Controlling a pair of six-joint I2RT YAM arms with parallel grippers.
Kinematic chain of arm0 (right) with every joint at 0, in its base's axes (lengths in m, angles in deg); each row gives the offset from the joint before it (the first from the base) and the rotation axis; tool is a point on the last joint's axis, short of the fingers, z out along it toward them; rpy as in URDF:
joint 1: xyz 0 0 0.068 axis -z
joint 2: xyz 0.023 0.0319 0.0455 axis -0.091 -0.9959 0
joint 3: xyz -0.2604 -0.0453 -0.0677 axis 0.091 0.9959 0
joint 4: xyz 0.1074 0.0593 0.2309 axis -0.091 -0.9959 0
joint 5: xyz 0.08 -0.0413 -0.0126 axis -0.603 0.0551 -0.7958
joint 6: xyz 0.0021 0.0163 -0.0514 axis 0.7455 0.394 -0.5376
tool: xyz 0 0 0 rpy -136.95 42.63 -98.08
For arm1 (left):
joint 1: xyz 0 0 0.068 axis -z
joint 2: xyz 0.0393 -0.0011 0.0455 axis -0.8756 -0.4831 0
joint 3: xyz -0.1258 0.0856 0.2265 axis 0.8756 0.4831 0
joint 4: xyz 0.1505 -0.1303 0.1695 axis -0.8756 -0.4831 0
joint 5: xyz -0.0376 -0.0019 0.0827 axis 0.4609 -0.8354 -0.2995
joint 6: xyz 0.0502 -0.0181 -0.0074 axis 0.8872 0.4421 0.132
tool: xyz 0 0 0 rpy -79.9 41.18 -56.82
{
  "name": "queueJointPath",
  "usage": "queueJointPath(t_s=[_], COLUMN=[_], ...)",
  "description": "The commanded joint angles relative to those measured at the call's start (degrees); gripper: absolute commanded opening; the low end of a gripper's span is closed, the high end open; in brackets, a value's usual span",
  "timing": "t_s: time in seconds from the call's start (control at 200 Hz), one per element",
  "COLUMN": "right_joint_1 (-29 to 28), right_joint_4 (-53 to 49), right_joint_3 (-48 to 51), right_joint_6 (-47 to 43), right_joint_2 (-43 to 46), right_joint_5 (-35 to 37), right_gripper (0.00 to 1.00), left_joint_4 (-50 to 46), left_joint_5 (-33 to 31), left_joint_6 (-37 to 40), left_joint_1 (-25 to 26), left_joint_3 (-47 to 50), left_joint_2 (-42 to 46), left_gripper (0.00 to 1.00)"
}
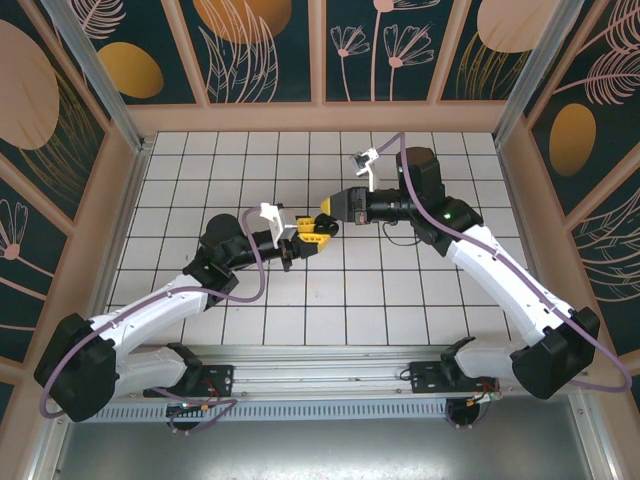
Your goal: Insert the wireless bluetooth earbuds into the charging case
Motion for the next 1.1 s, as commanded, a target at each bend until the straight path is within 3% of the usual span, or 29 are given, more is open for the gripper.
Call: queueJointPath(t_s=[0.0,0.365,0.581,0.846,1.096], right_joint_1=[-0.3,0.0,1.6,9.7,16.4], right_joint_4=[0.4,-2.7,-3.7,-4.5,-3.5], right_joint_3=[1.4,0.8,2.4,10.0,19.3], right_joint_6=[-0.5,-4.5,-4.9,-4.1,-3.4], right_joint_2=[1.4,4.4,8.8,14.6,16.0], right_joint_5=[-5.1,-1.9,11.5,26.8,31.1], right_gripper=[0.2,0.2,0.23,0.3,0.42], left_joint_4=[2.4,3.9,0.4,-6.3,-10.9], left_joint_5=[-1.8,-2.6,-6.4,-15.9,-18.1], left_joint_6=[-1.3,-4.6,-5.9,-9.2,-12.6], left_joint_1=[-0.1,-1.1,-1.8,-2.4,-2.5], left_joint_3=[-1.9,-0.9,-1.6,-4.7,-10.7], left_joint_2=[-0.4,-0.8,-1.7,-7.5,-19.9], left_gripper=[0.0,0.0,0.0,0.0,0.01])
